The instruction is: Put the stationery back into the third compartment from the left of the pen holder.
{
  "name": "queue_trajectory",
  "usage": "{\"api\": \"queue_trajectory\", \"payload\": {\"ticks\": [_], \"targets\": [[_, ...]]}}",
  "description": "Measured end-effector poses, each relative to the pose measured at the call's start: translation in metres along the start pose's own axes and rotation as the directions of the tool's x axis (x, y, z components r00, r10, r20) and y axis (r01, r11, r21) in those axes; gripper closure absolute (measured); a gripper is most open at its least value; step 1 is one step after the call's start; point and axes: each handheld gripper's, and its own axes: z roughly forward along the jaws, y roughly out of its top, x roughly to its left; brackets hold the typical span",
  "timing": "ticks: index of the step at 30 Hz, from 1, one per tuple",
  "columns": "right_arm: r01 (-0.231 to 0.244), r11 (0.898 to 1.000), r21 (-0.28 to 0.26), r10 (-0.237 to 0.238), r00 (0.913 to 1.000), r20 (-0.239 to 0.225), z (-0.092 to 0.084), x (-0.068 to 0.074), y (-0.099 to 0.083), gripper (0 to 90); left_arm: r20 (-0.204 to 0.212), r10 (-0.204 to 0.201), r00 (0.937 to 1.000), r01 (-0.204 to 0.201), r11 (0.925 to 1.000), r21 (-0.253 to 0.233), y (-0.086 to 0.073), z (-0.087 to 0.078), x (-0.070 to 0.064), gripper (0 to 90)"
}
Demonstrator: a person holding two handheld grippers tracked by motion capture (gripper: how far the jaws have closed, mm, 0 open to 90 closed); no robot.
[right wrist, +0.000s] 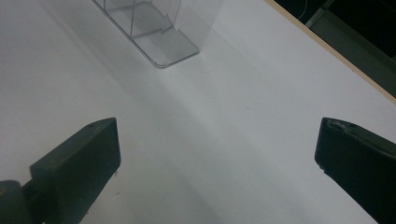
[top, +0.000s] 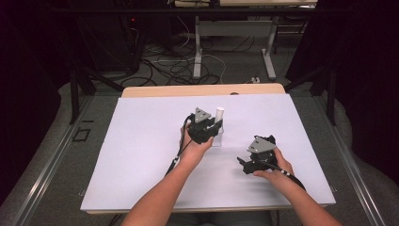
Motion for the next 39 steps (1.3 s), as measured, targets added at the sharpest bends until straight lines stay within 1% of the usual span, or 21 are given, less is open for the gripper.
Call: {"api": "queue_trajectory", "payload": {"ticks": [4, 5, 6, 7, 9, 10, 11, 13, 14, 16, 17, 19, 23, 25, 27, 29, 31, 32, 34, 35, 39], "targets": [[0.012, 1.0, 0.006, -0.012, 0.9999, -0.01, 0.0, 0.0, 0.0, 0.1, -0.008, 0.003, 1.0, -0.003, 1.0, 0.005, -0.001, 0.001, 0.001, 70.8], [0.01, 1.0, 0.007, -0.01, 0.9999, -0.011, 0.0, 0.0, 0.0, 0.1, -0.013, 0.009, 0.9999, -0.009, 0.9998, 0.02, -0.001, 0.002, 0.002, 70.8], [0.013, 1.0, 0.006, -0.013, 0.9999, -0.009, 0.001, 0.0, 0.0, 0.1, -0.011, 0.006, 0.9999, -0.006, 0.9998, 0.021, -0.002, 0.002, 0.002, 70.8], [0.017, 1.0, 0.004, -0.017, 0.9998, -0.01, 0.001, 0.0, 0.0, 0.2, -0.011, 0.014, 0.9998, -0.014, 0.9995, 0.03, -0.002, 0.003, 0.003, 70.8], [0.014, 1.0, 0.008, -0.014, 0.9998, -0.016, 0.0, 0.001, 0.001, 0.4, -0.011, 0.001, 0.9999, -0.001, 0.9997, 0.025, -0.004, 0.004, 0.002, 70.8], [0.014, 1.0, 0.008, -0.014, 0.9998, -0.016, 0.0, 0.001, 0.001, 0.5, -0.01, 0.005, 0.9999, -0.004, 0.9997, 0.023, -0.005, 0.004, 0.002, 70.8], [0.018, 1.0, 0.009, -0.017, 0.9997, -0.016, 0.0, 0.0, 0.0, 0.5, -0.01, -0.004, 0.9999, 0.004, 0.9998, 0.022, -0.006, 0.004, 0.001, 70.8], [0.007, 1.0, 0.011, -0.007, 0.9998, -0.017, 0.0, 0.001, 0.0, 0.5, -0.01, -0.001, 1.0, 0.002, 0.9997, 0.026, -0.007, 0.005, 0.002, 70.8], [0.008, 1.0, 0.011, -0.007, 0.9999, -0.014, 0.001, 0.001, 0.0, 0.6, -0.01, -0.01, 0.9999, 0.01, 0.9996, 0.028, -0.008, 0.005, 0.001, 70.8], [0.008, 1.0, 0.012, -0.008, 0.9999, -0.015, 0.001, 0.001, 0.0, 0.8, -0.011, 0.007, 0.9999, -0.006, 0.9992, 0.039, -0.009, 0.005, 0.002, 70.7], [0.007, 1.0, 0.011, -0.006, 0.9999, -0.016, 0.001, 0.001, 0.0, 0.8, -0.012, 0.004, 0.9999, -0.003, 0.9989, 0.046, -0.009, 0.005, 0.002, 70.7], [0.008, 1.0, 0.011, -0.008, 0.9998, -0.016, 0.001, 0.001, 0.0, 0.9, -0.015, 0.022, 0.9996, -0.021, 0.9978, 0.063, -0.01, 0.004, 0.003, 70.6], [0.016, 1.0, -0.004, -0.016, 0.9998, -0.014, 0.002, 0.001, -0.001, 1.1, -0.02, 0.03, 0.9993, -0.028, 0.9972, 0.069, -0.011, 0.004, 0.002, 70.5], [0.02, 1.0, 0.014, -0.019, 0.9996, -0.021, 0.002, 0.001, 0.0, 1.2, -0.026, 0.034, 0.9991, -0.032, 0.9966, 0.075, -0.012, 0.004, 0.002, 70.5], [0.019, 1.0, 0.012, -0.019, 0.9997, -0.017, 0.002, 0.002, 0.0, 1.3, -0.024, 0.034, 0.9991, -0.032, 0.996, 0.083, -0.013, 0.004, 0.002, 70.5], [0.018, 1.0, 0.013, -0.018, 0.9997, -0.019, 0.002, 0.002, 0.0, 1.4, -0.029, 0.034, 0.999, -0.032, 0.9967, 0.075, -0.013, 0.004, 0.002, 70.3], [0.019, 1.0, 0.012, -0.018, 0.9997, -0.017, 0.002, 0.002, 0.0, 1.5, -0.028, 0.038, 0.9989, -0.035, 0.9954, 0.09, -0.012, 0.001, 0.002, 70.0], [0.019, 1.0, 0.013, -0.019, 0.9997, -0.017, 0.002, 0.002, 0.0, 1.5, -0.025, 0.034, 0.9991, -0.032, 0.9963, 0.08, -0.011, -0.003, 0.002, 68.8], [0.017, 1.0, 0.017, -0.016, 0.9997, -0.02, 0.001, 0.001, 0.0, 1.5, -0.031, 0.027, 0.9992, -0.025, 0.9981, 0.056, -0.01, -0.008, 0.002, 61.8], [0.021, 1.0, -0.001, -0.021, 0.9997, -0.013, 0.002, 0.001, -0.001, 1.5, -0.034, 0.021, 0.9992, -0.02, 0.9989, 0.042, -0.009, -0.012, 0.003, 58.3], [0.018, 1.0, 0.013, -0.018, 0.9998, -0.011, 0.001, 0.001, 0.0, 1.5, -0.039, 0.02, 0.999, -0.018, 0.9991, 0.04, -0.006, -0.025, 0.007, 49.8]]}}
